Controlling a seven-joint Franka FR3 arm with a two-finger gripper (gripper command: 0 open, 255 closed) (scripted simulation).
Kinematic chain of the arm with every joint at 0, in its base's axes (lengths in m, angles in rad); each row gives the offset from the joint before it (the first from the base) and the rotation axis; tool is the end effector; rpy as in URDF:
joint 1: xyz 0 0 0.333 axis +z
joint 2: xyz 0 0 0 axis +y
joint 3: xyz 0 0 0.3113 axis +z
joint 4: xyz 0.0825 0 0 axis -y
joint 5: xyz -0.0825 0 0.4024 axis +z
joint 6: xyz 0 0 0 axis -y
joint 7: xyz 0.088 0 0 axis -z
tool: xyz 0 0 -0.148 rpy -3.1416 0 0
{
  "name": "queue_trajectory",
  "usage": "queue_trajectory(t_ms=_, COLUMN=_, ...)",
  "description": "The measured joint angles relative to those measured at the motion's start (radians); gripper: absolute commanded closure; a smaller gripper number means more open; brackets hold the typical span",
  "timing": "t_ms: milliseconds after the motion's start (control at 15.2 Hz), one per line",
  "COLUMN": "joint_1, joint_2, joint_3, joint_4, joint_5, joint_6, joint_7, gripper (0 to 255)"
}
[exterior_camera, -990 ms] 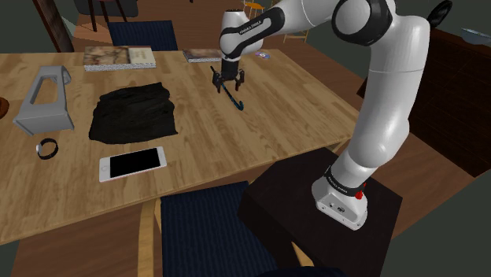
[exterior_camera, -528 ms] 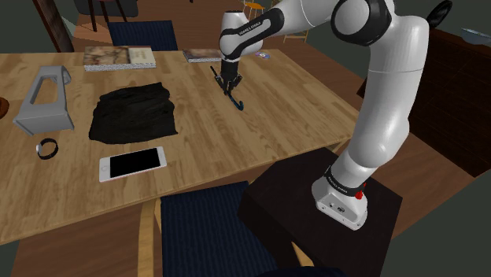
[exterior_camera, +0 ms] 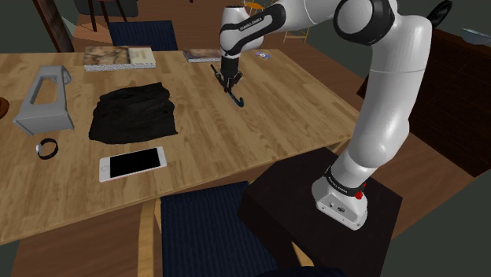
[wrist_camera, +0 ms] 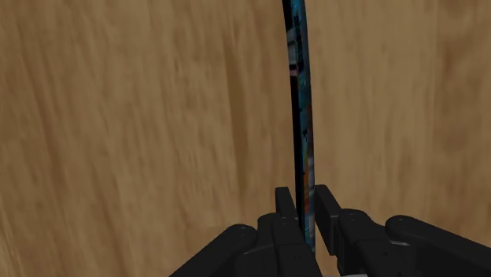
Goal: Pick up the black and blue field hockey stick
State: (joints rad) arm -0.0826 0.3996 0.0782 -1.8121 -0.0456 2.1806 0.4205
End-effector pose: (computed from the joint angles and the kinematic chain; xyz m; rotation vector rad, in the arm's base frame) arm 0.6524 -0.0080 0.2632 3.0652 -0.6276 -0.0432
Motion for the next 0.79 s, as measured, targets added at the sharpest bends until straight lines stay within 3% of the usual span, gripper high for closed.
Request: queue_trajectory(t_ms=792, joint_1=-0.002, joint_2=-0.072, joint_3=0.004, joint_4=0.056, joint_5=0.008, joint_6=-0.128, joint_7=-0.005, gripper=255)
